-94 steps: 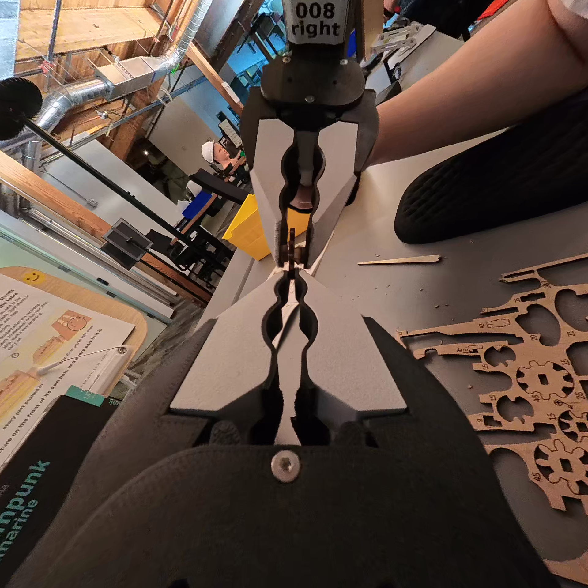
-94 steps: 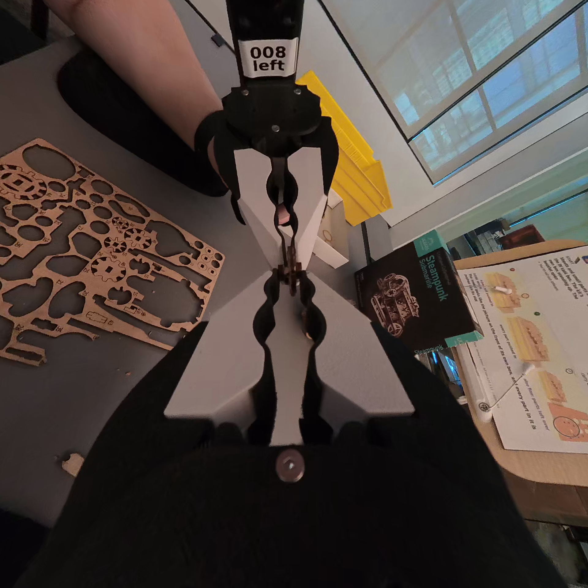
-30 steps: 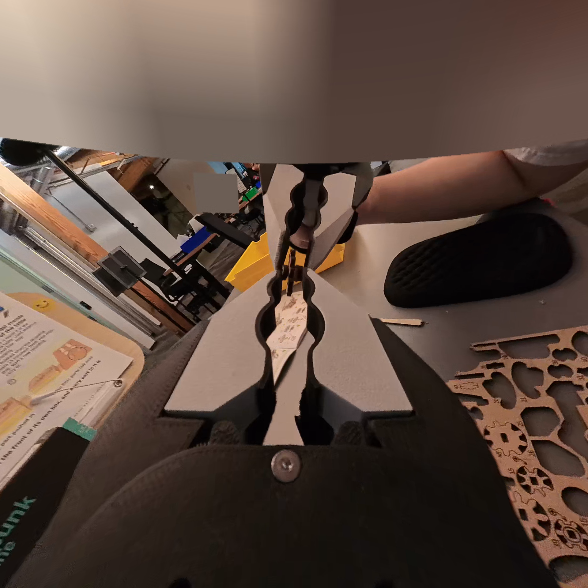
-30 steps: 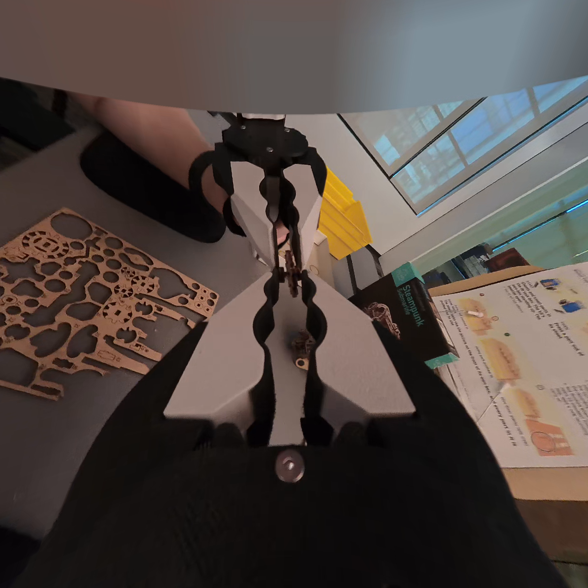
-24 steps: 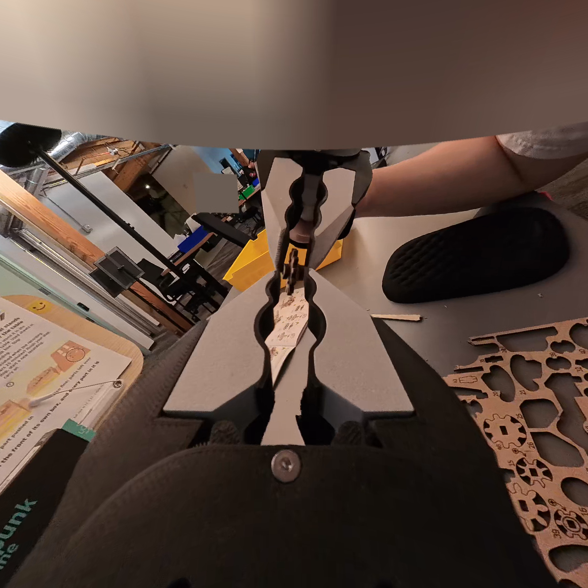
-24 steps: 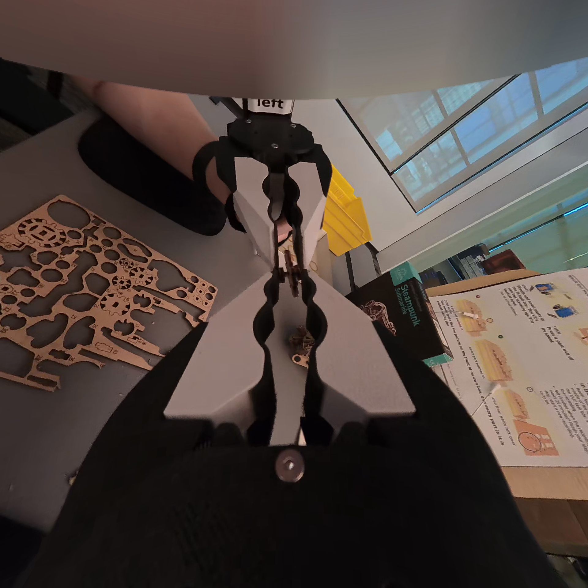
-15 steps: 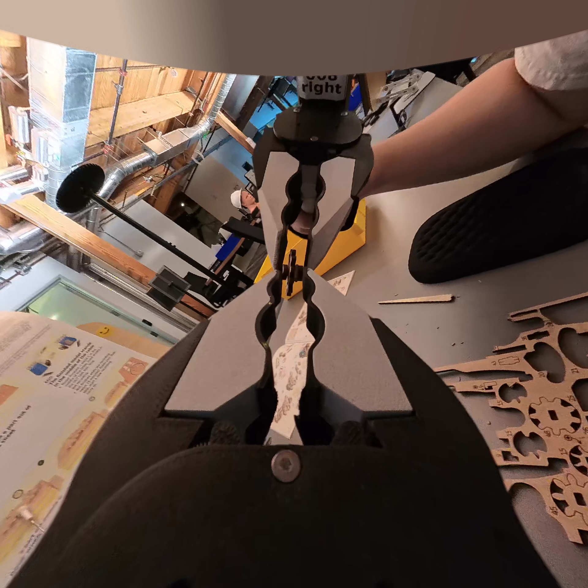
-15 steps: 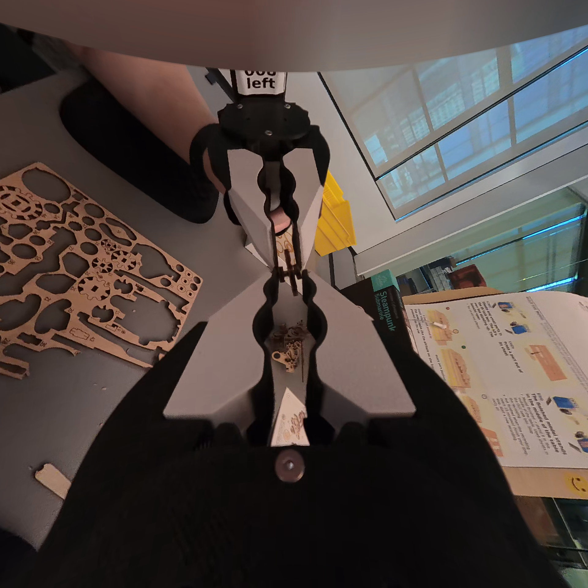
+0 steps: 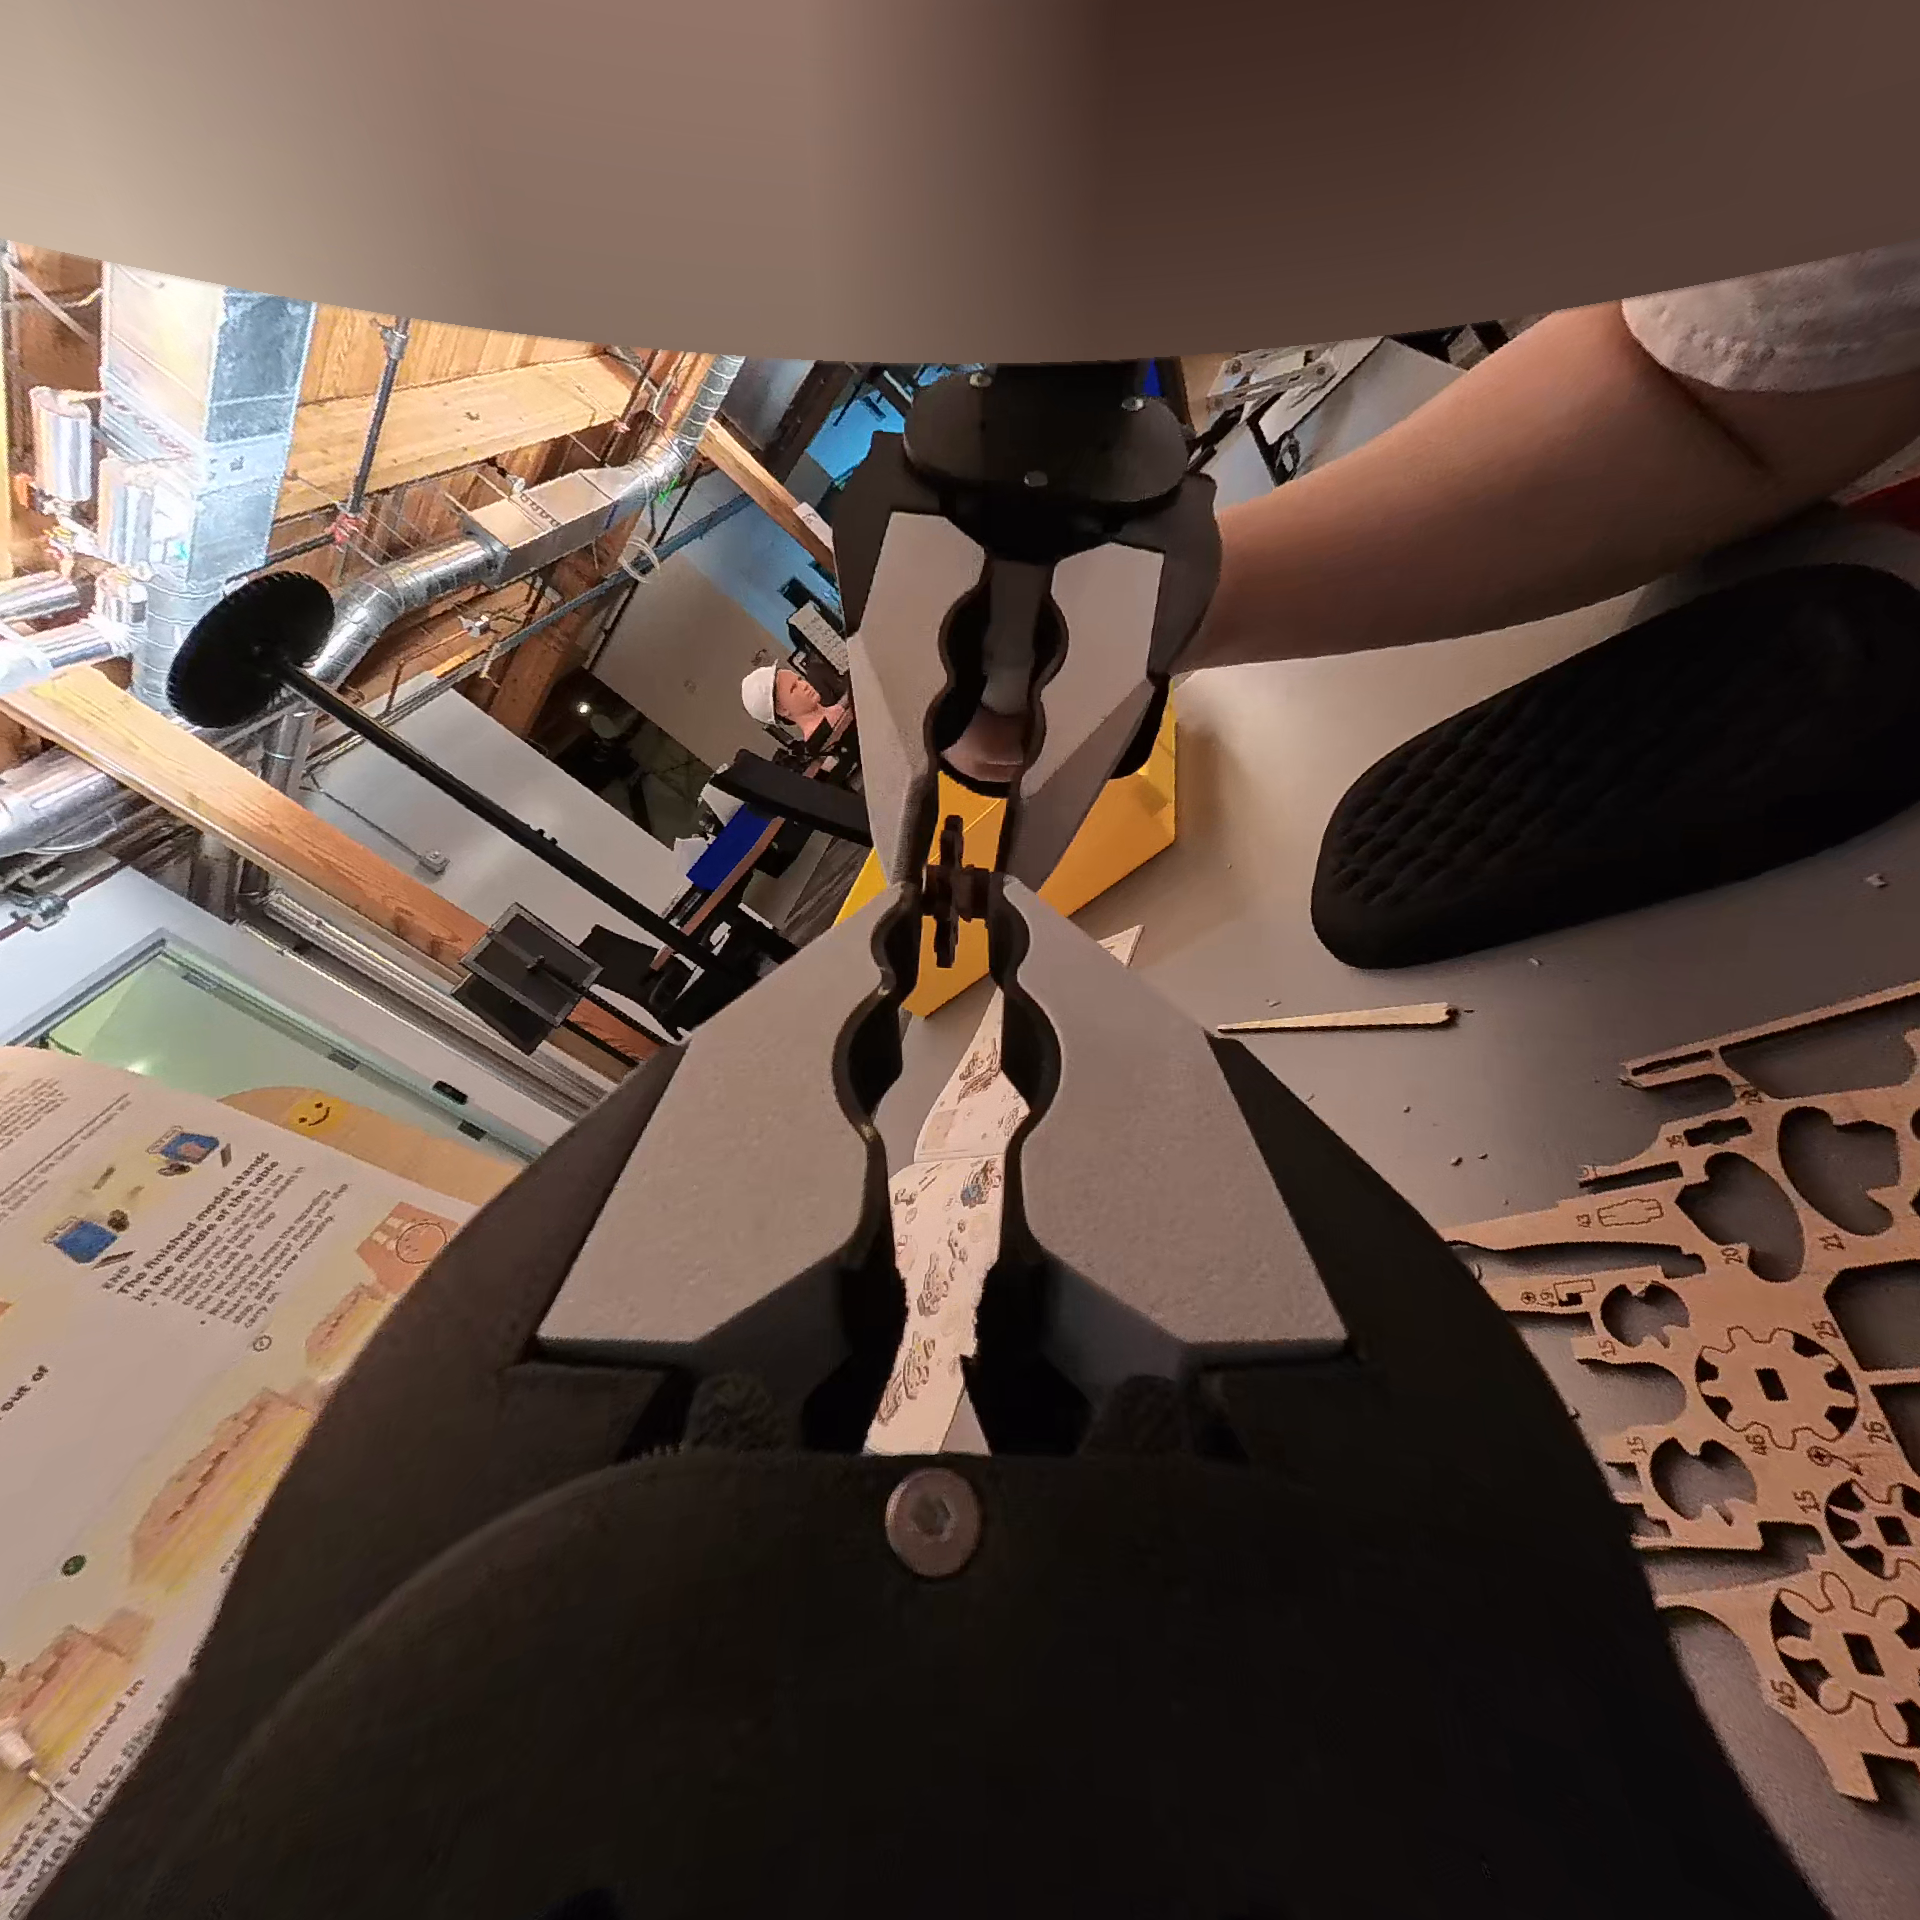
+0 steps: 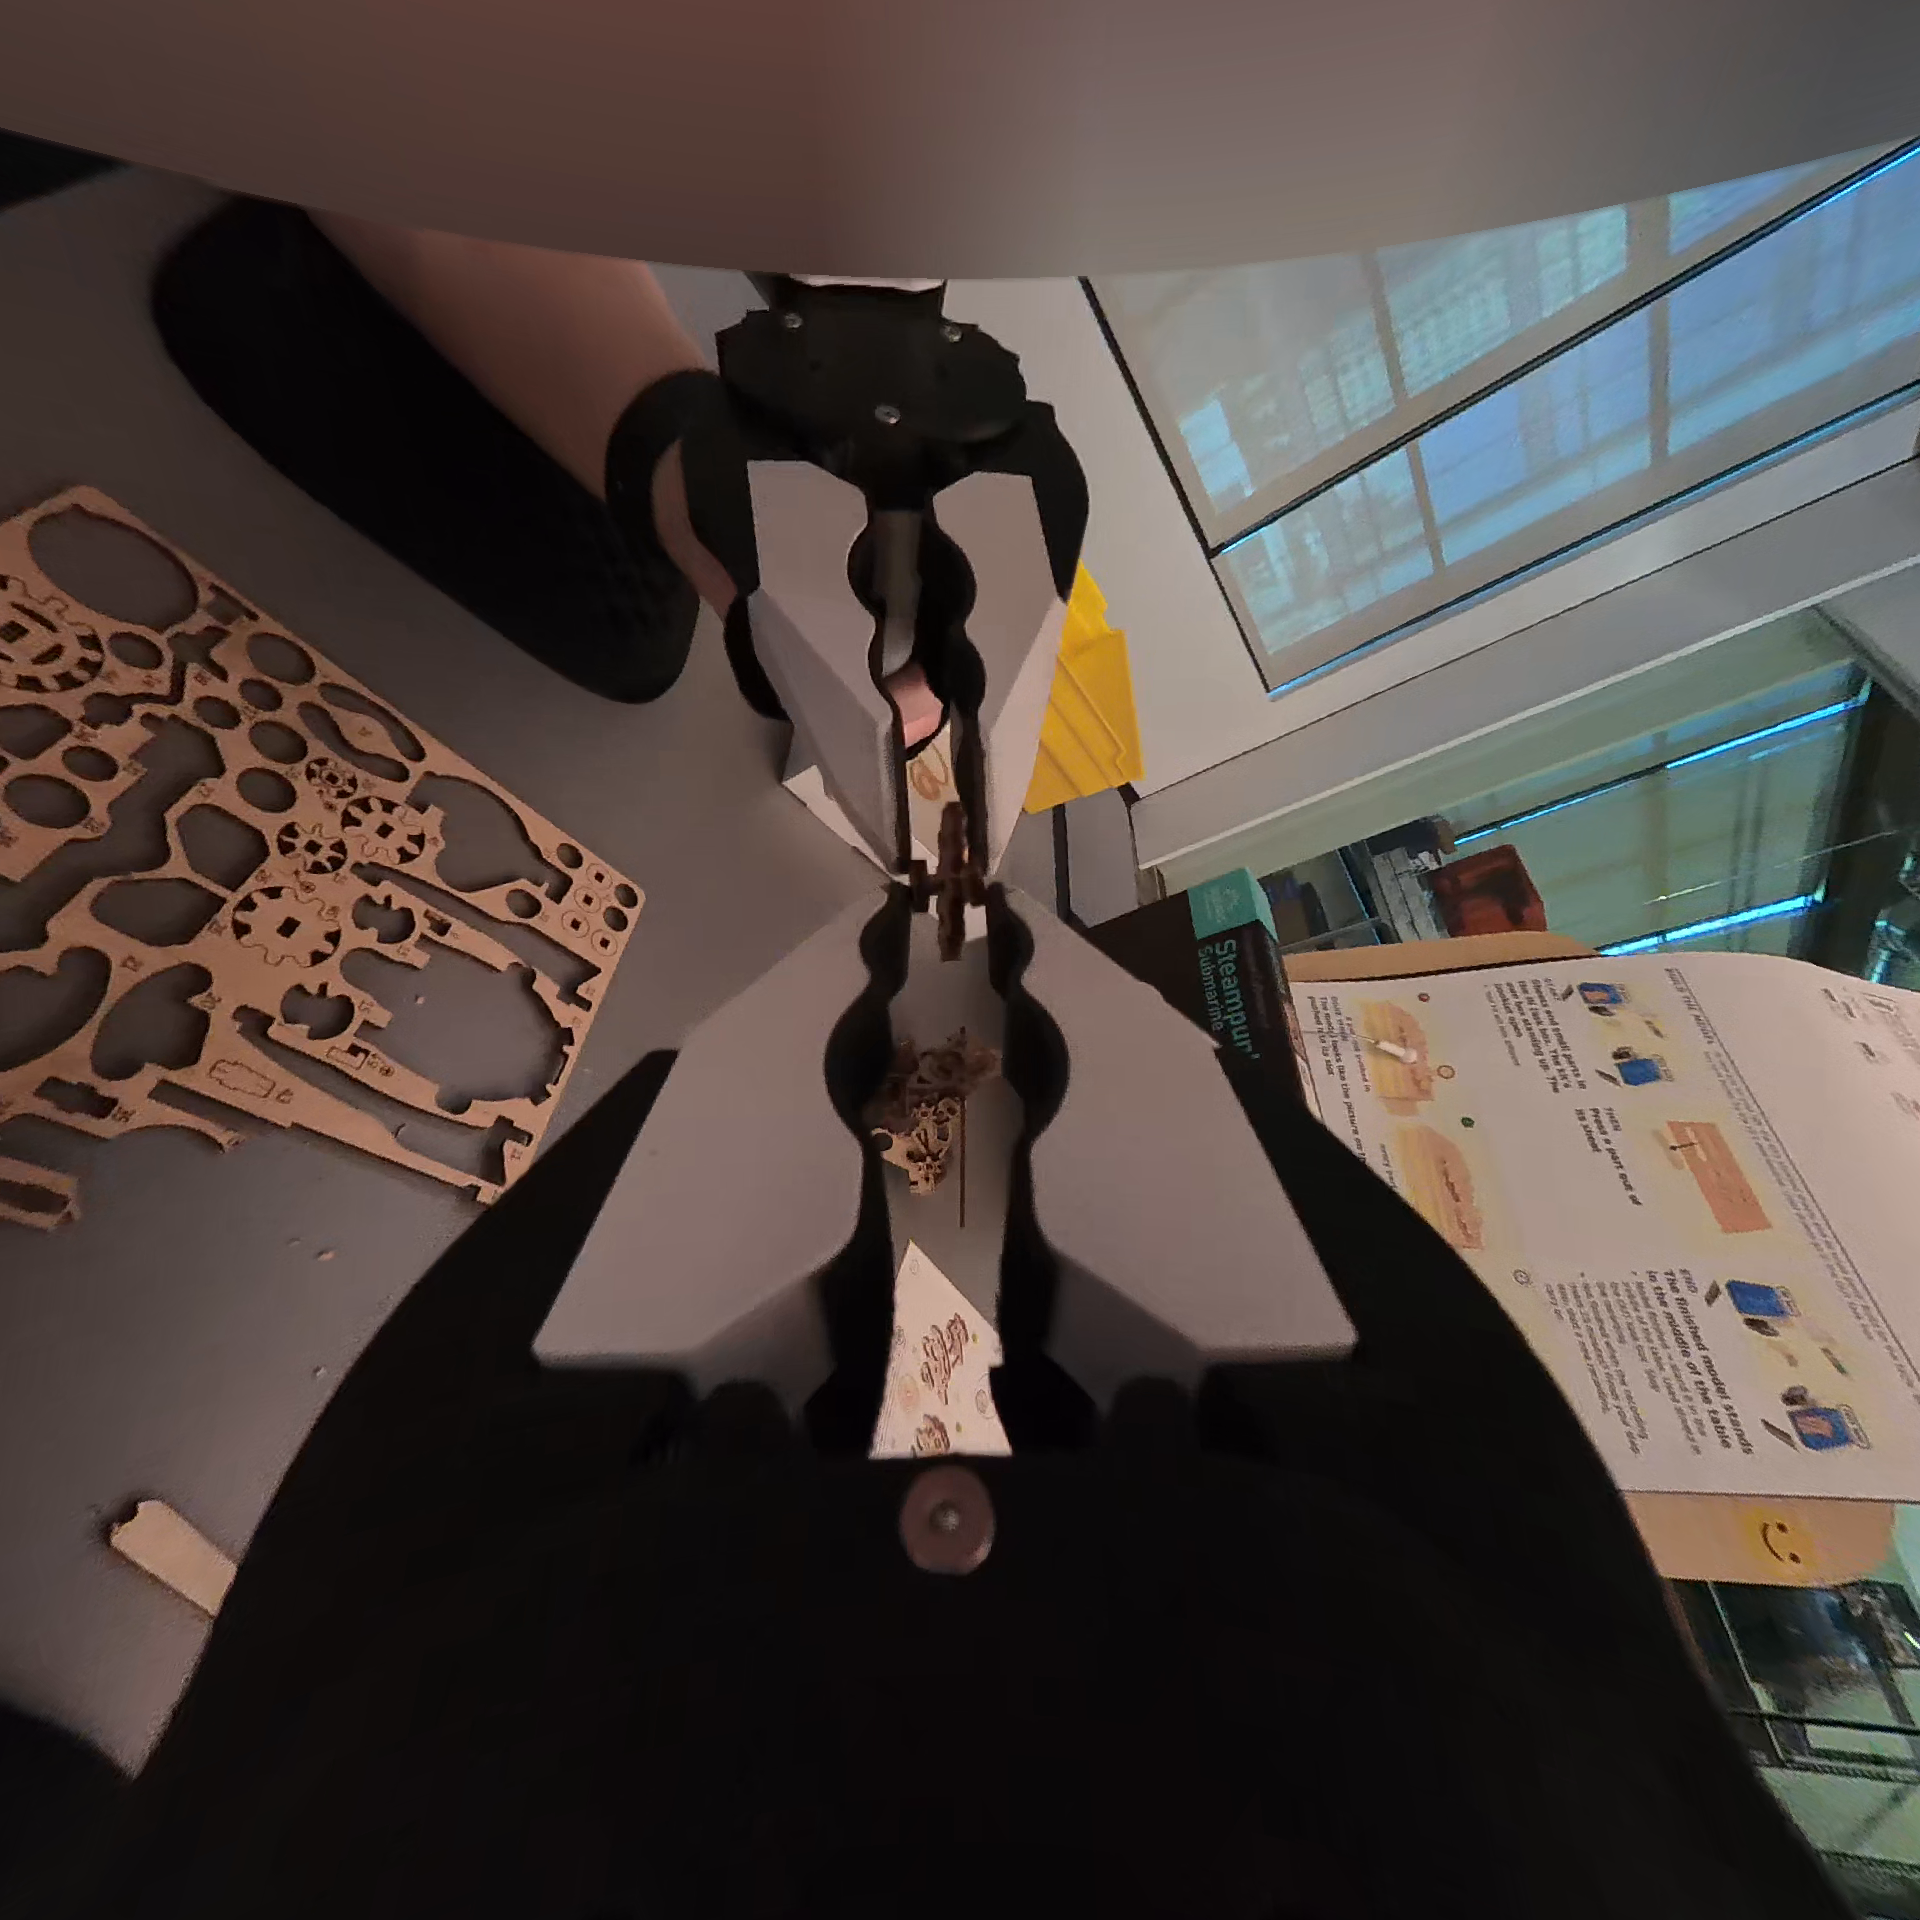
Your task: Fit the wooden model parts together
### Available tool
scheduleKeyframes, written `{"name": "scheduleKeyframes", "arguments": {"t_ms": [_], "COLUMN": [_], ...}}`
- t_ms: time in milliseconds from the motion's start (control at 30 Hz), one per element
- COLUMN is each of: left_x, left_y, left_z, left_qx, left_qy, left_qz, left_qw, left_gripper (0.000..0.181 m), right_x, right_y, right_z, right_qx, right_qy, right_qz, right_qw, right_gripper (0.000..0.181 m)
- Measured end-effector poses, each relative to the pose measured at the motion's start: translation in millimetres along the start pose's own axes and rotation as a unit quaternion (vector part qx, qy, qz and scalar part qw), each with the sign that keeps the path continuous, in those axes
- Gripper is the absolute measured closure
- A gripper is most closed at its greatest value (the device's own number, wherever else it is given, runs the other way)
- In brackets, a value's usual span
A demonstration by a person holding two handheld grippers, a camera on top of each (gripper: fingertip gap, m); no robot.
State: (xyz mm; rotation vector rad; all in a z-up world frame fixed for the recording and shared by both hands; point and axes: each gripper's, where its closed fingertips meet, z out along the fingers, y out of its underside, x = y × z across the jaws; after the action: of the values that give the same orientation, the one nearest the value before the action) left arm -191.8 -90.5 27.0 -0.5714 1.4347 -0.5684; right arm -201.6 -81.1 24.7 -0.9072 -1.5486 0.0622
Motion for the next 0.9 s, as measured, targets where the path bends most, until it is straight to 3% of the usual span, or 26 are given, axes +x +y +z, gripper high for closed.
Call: {"name": "scheduleKeyframes", "arguments": {"t_ms": [900], "left_x": [-3], "left_y": [11], "left_z": [4], "left_qx": [-0.044], "left_qy": [-0.025], "left_qz": [0.022], "left_qw": [0.998], "left_gripper": [0.17], "right_x": [2], "right_y": [13], "right_z": [4], "right_qx": [-0.064], "right_qy": [-0.001], "right_qz": [0.033], "right_qw": [0.997], "right_gripper": [0.171]}}
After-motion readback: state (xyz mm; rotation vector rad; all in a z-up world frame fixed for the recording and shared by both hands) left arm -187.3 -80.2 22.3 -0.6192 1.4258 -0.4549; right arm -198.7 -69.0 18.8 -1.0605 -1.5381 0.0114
